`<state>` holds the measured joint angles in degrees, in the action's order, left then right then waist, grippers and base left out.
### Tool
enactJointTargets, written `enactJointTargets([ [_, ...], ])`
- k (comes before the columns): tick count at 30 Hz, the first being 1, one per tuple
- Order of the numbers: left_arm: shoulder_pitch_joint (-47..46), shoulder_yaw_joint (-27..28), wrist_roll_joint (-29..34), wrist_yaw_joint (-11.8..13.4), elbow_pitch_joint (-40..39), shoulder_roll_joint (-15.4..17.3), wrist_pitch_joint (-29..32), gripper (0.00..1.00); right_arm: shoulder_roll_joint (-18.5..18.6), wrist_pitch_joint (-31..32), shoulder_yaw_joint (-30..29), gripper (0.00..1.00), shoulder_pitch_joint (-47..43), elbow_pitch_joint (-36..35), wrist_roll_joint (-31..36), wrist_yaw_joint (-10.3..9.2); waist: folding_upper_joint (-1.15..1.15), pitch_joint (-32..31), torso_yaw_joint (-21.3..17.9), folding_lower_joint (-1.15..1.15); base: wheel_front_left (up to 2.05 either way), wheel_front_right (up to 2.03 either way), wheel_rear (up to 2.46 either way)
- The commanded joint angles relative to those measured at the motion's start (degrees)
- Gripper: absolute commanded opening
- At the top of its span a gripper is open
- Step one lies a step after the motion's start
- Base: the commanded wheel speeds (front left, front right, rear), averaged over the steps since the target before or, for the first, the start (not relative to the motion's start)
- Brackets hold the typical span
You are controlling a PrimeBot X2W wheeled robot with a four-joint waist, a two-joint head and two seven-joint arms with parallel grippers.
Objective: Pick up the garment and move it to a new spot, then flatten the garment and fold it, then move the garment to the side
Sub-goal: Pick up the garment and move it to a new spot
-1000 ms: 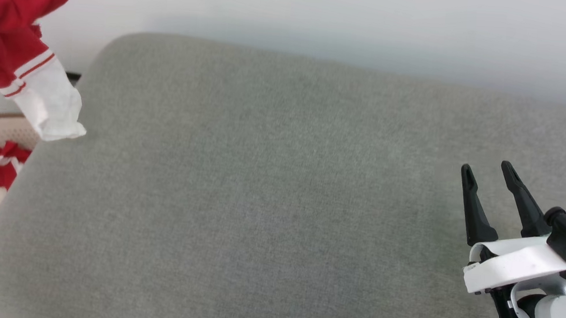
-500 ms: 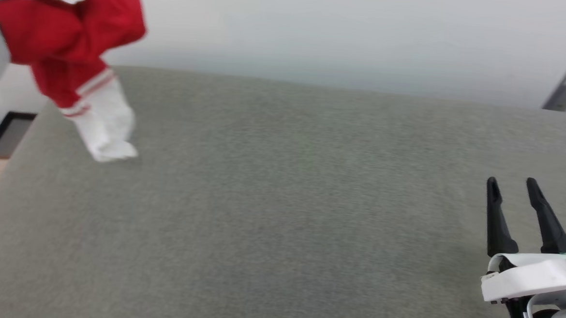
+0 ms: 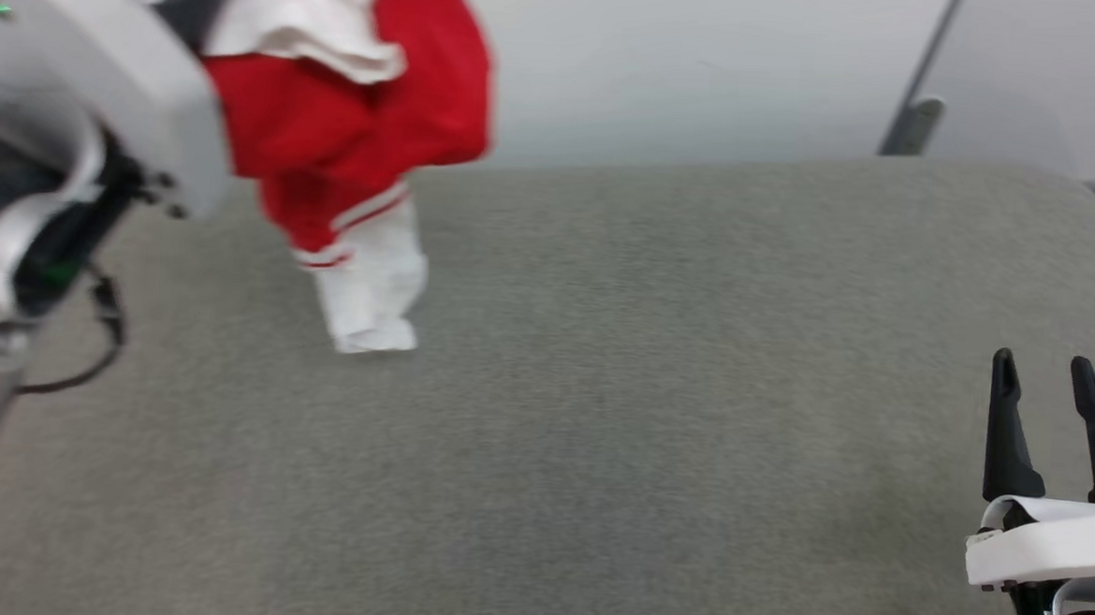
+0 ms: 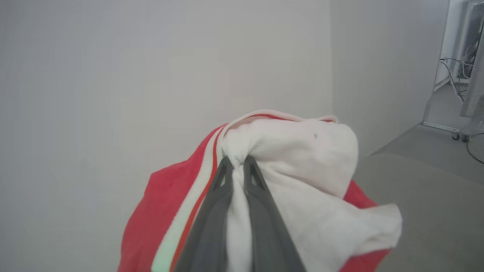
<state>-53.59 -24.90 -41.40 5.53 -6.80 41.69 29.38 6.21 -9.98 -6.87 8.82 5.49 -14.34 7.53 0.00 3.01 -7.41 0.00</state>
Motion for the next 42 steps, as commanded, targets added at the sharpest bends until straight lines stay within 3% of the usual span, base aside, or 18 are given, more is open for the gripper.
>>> enactJointTargets([
  [1,-1.1,-0.6,-0.4,0.2,-0.4,-1.5,0.1,0.0,-0.5,-0.3,-0.5,1.0,-0.3,-0.1,0.3,-0.08,0.0,1.2,-3.2,0.0,0.0,0.0,0.0],
  [9,-3.5,-5.1,-0.6,0.2,0.3,-9.0,0.1,0.0,-1.5,-1.2,-1.2,1.0,0.7,0.0,0.6,-0.08,0.0,3.3,-4.5,0.0,0.0,0.0,0.0],
  [16,1.1,-7.1,-2.7,0.6,2.8,-13.8,-2.9,0.0,-2.4,-2.0,-0.7,1.0,1.7,1.0,0.5,-0.08,0.0,5.5,-4.0,0.0,0.0,0.0,0.0],
  [24,10.2,-6.1,-5.4,0.1,10.6,-13.8,-8.6,0.0,-2.9,-3.2,0.4,1.0,3.1,2.8,-0.3,-0.08,0.0,7.2,-3.6,0.0,0.0,0.0,0.0],
  [32,14.9,-5.6,-5.9,-1.3,23.9,-12.4,-12.0,0.0,-3.1,-3.7,1.1,1.0,4.2,3.8,0.0,-0.08,0.0,8.4,-2.7,0.0,0.0,0.0,0.0],
  [42,13.6,-8.1,-6.2,-3.8,38.2,-13.5,-9.5,0.0,-2.9,-3.9,1.5,1.0,5.3,4.0,0.5,-0.08,0.0,9.3,-1.8,0.0,0.0,0.0,0.0],
])
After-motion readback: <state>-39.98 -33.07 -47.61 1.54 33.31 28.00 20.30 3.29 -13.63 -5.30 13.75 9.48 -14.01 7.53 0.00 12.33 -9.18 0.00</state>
